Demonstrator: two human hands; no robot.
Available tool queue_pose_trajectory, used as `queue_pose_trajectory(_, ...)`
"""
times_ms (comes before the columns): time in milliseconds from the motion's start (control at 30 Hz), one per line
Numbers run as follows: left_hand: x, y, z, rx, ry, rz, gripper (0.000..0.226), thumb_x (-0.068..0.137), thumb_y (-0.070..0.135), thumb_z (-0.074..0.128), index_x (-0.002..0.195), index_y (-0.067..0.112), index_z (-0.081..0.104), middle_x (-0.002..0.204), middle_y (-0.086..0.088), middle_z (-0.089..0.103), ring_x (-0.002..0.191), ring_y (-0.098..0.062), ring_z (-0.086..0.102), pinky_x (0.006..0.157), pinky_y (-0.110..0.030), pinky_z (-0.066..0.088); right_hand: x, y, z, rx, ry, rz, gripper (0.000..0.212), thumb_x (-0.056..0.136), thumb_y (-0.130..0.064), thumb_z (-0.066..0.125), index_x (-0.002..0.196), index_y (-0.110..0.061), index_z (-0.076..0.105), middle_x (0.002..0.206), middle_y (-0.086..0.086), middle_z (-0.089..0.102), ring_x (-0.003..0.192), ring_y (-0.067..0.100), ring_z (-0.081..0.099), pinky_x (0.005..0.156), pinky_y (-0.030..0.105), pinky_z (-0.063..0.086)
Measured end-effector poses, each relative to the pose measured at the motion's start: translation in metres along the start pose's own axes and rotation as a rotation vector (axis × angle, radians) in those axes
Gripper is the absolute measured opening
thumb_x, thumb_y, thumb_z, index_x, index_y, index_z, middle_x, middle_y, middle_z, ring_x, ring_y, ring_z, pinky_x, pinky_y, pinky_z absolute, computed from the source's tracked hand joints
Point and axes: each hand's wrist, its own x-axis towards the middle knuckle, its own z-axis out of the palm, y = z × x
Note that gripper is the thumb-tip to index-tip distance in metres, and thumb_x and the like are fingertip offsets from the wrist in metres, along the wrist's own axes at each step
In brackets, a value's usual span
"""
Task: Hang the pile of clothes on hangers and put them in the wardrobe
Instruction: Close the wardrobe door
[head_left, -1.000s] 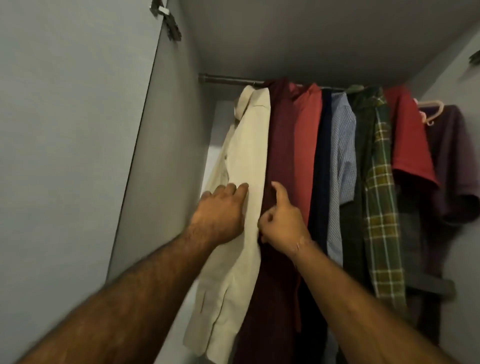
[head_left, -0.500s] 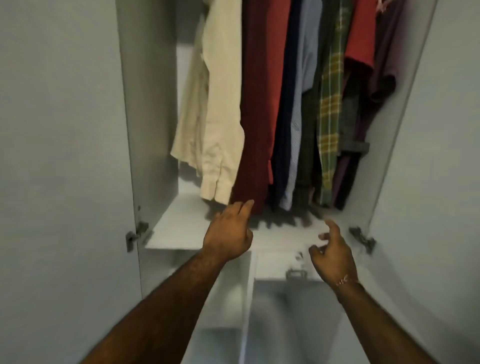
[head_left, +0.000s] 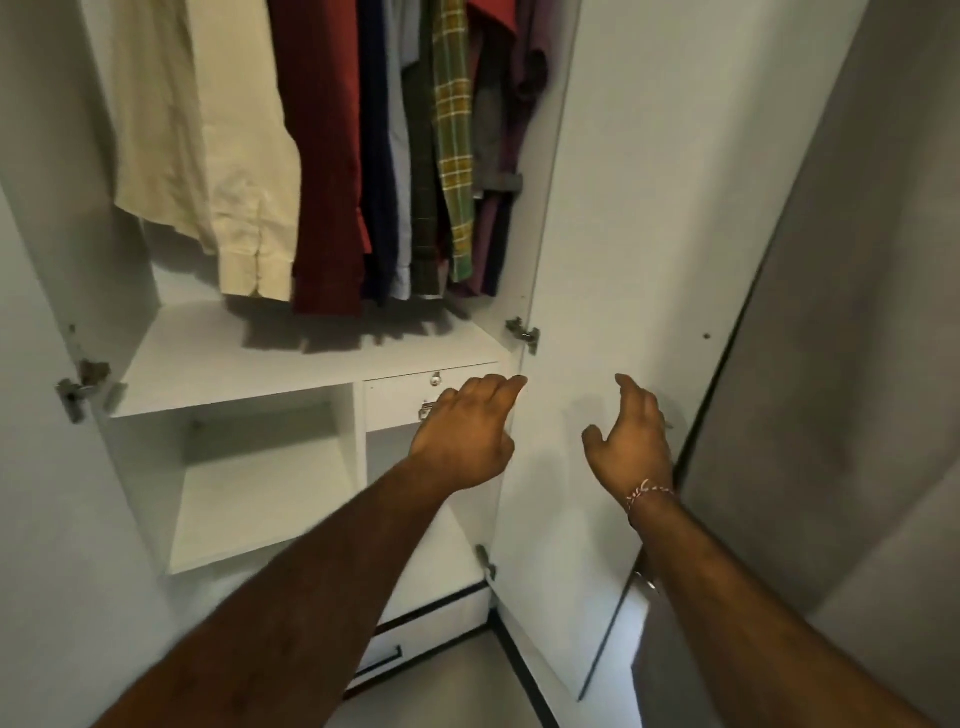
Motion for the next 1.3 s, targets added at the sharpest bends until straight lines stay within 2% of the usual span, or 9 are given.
queue_pose_trajectory(367, 0.082, 0.121, 0.022, -0.01, 0.024, 0.116, 0.076, 0.093, 0.025, 0.057, 0.162, 0.021, 0.025, 0.158, -0.005, 0.042, 0.14, -0.026, 0.043, 0.112, -0.046, 0.04, 0.087, 0.075, -0.07, 0.099, -0.011, 0.16, 0.094, 0.082, -0.027, 0.077, 0.159, -0.017, 0.024, 0.16, 0.009, 0.032, 0.146, 0.034, 0.037, 0.114, 0.053, 0.044)
queue_pose_trajectory(600, 0.111, 0.141, 0.046, 0.027, -0.036, 0.118, 0.076, 0.094, 0.027, 0.059, 0.161, 0.023, 0.024, 0.159, -0.005, 0.04, 0.141, -0.026, 0.043, 0.113, -0.045, 0.039, 0.118, 0.072, -0.057, 0.341, 0.009, 0.326, 0.107, 0.087, -0.025, 0.077, 0.164, -0.016, 0.003, 0.169, 0.009, 0.018, 0.154, 0.033, 0.026, 0.123, 0.046, 0.031)
queue_pose_trajectory(733, 0.116, 0.138, 0.051, 0.005, 0.002, 0.124, 0.071, 0.098, 0.03, 0.054, 0.162, 0.022, 0.024, 0.161, -0.006, 0.039, 0.143, -0.026, 0.041, 0.115, -0.046, 0.039, 0.12, 0.067, -0.06, 0.44, 0.034, 0.357, 0.099, 0.089, -0.032, 0.075, 0.164, -0.015, 0.013, 0.168, 0.008, 0.024, 0.152, 0.031, 0.03, 0.12, 0.044, 0.032)
queue_pose_trajectory(800, 0.118, 0.135, 0.05, 0.003, 0.071, 0.149, 0.068, 0.101, 0.035, 0.049, 0.163, 0.022, 0.023, 0.166, -0.006, 0.031, 0.149, -0.025, 0.034, 0.118, -0.048, 0.037, 0.11, 0.065, -0.063, 0.554, 0.111, 0.333, 0.076, 0.093, -0.032, 0.071, 0.157, -0.019, 0.032, 0.157, 0.005, 0.043, 0.141, 0.029, 0.046, 0.113, 0.042, 0.041)
queue_pose_trajectory(867, 0.119, 0.132, 0.046, 0.066, 0.145, 0.178, 0.068, 0.103, 0.038, 0.043, 0.165, 0.023, 0.017, 0.172, -0.007, 0.016, 0.156, -0.026, 0.022, 0.123, -0.047, 0.027, 0.1, 0.065, -0.061, 0.674, 0.183, 0.298, 0.042, 0.096, -0.035, 0.067, 0.134, -0.024, 0.055, 0.126, -0.004, 0.065, 0.116, 0.023, 0.062, 0.101, 0.042, 0.053)
queue_pose_trajectory(967, 0.115, 0.125, 0.04, 0.277, 0.263, 0.293, 0.07, 0.102, 0.04, 0.036, 0.166, 0.022, 0.013, 0.174, -0.01, -0.001, 0.161, -0.027, 0.0, 0.128, -0.048, 0.012, 0.085, 0.061, -0.056, 0.919, 0.165, 0.18, 0.021, 0.093, -0.035, 0.061, 0.108, -0.022, 0.067, 0.086, -0.004, 0.071, 0.081, 0.02, 0.065, 0.067, 0.035, 0.057)
queue_pose_trajectory(1067, 0.101, 0.102, 0.04, 0.347, 0.298, 0.288, 0.072, 0.103, 0.039, 0.041, 0.166, 0.017, 0.014, 0.173, -0.014, -0.004, 0.16, -0.03, -0.006, 0.127, -0.054, 0.012, 0.073, 0.035, -0.046, 1.04, -0.022, 0.037, 0.023, 0.099, -0.022, 0.054, 0.111, -0.013, 0.07, 0.092, 0.006, 0.075, 0.068, 0.018, 0.068, 0.055, 0.029, 0.057)
queue_pose_trajectory(1167, 0.077, 0.065, 0.035, 0.378, 0.327, 0.091, 0.073, 0.104, 0.038, 0.043, 0.165, 0.012, 0.015, 0.173, -0.015, -0.004, 0.16, -0.032, -0.007, 0.129, -0.051, 0.01, 0.064, -0.007, -0.02, 1.015, -0.221, -0.09, 0.024, 0.104, -0.014, 0.051, 0.118, -0.016, 0.071, 0.104, 0.003, 0.075, 0.084, 0.013, 0.072, 0.064, 0.025, 0.058)
queue_pose_trajectory(1300, 0.051, 0.006, 0.01, 0.541, 0.241, -0.118, 0.08, 0.099, 0.036, 0.045, 0.165, 0.01, 0.011, 0.172, -0.013, -0.017, 0.158, -0.033, -0.017, 0.129, -0.052, 0.007, 0.062, -0.054, 0.026, 0.64, -0.05, -0.383, 0.034, 0.097, -0.012, 0.058, 0.123, -0.03, 0.069, 0.113, -0.012, 0.065, 0.102, 0.013, 0.065, 0.08, 0.013, 0.051)
